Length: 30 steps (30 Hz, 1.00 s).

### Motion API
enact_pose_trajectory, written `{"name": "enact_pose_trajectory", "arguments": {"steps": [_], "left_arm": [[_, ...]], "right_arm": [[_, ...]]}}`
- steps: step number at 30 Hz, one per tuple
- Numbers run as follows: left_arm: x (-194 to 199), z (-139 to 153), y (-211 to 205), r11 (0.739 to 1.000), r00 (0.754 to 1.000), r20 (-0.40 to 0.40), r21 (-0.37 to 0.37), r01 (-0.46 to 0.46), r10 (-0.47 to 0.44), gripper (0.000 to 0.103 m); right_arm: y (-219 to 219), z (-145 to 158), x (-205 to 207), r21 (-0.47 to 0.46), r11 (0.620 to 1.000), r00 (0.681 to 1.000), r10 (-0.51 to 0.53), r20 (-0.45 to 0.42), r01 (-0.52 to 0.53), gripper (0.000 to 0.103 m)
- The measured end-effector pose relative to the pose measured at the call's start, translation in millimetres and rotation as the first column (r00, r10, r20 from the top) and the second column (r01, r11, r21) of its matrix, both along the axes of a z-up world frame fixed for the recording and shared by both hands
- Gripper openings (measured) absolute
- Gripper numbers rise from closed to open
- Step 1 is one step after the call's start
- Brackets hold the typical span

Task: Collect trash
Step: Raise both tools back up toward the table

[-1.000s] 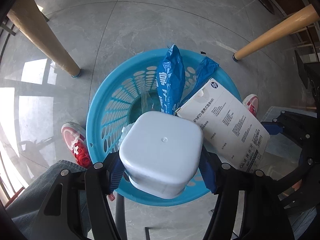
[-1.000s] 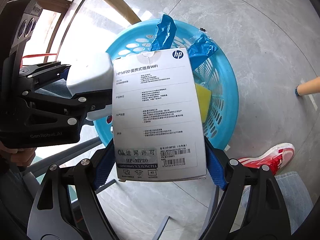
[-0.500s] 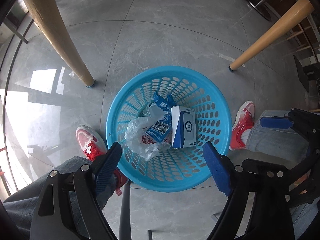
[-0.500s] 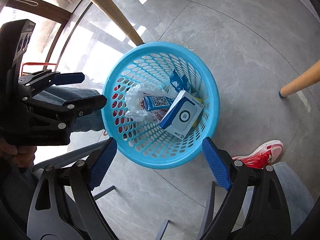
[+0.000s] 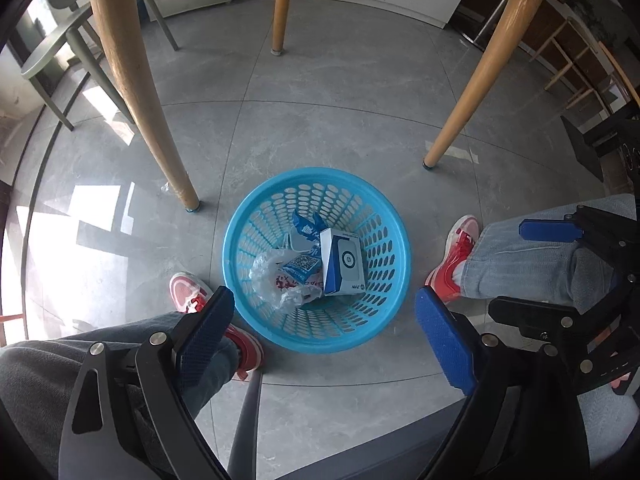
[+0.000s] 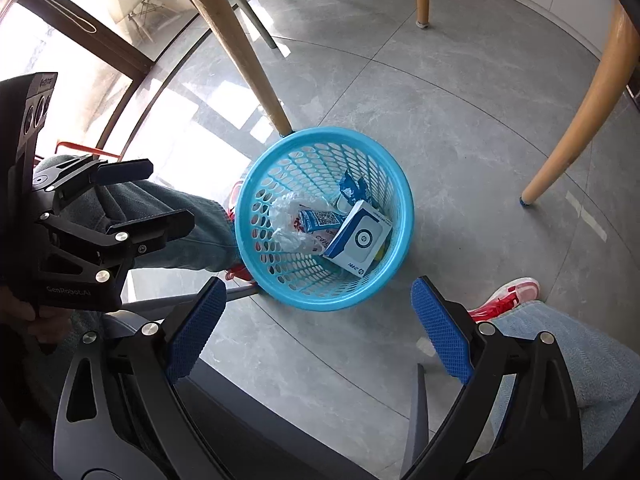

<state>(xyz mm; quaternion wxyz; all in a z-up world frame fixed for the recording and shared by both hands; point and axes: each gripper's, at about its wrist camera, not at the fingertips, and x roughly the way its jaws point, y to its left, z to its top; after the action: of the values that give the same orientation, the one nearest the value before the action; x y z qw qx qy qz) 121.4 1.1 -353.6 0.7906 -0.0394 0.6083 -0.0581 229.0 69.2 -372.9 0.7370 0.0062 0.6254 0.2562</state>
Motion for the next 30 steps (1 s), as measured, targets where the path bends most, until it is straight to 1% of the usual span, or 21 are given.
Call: {"name": "enact_pose_trajectory", "arguments": {"steps": [6,10,13,18,20,24,27,30], "left_arm": [[-28,45,-12,0.999,0.994,0.105,-0.019,0.037,-0.035,0.091],[-47,73,-16,0.998,0.983,0.173,-0.02,0.059,-0.055,0.092],[-57,98,-15,0.997,0.97,0.234,-0.03,0.07,-0.062,0.092],[-68,146,-10,0.997,0.936,0.35,-0.043,0.059,-0.041,0.094],[-69,166,-6,0.998,0.916,0.4,-0.042,0.052,-0.031,0.095],[-66,204,0,0.999,0.876,0.482,-0.033,0.04,-0.019,0.097],[-57,224,2,0.999,0.854,0.519,-0.025,0.033,-0.015,0.097],[-47,236,2,0.999,0.841,0.54,-0.012,0.036,-0.024,0.097]], "right_arm": [[-12,46,-25,0.015,1.0,0.995,-0.027,0.1,0.025,0.091],[-17,80,-42,0.024,0.999,0.985,-0.035,0.167,0.032,0.092],[-19,107,-55,0.033,0.999,0.972,-0.044,0.23,0.038,0.092],[-25,154,-67,0.084,0.995,0.942,-0.079,0.327,0.054,0.092],[-27,173,-69,0.104,0.993,0.925,-0.092,0.368,0.057,0.094],[-33,210,-66,0.128,0.99,0.888,-0.117,0.445,0.067,0.094],[-37,232,-60,0.139,0.988,0.865,-0.13,0.485,0.07,0.094],[-42,247,-49,0.141,0.988,0.845,-0.131,0.519,0.067,0.094]]}}
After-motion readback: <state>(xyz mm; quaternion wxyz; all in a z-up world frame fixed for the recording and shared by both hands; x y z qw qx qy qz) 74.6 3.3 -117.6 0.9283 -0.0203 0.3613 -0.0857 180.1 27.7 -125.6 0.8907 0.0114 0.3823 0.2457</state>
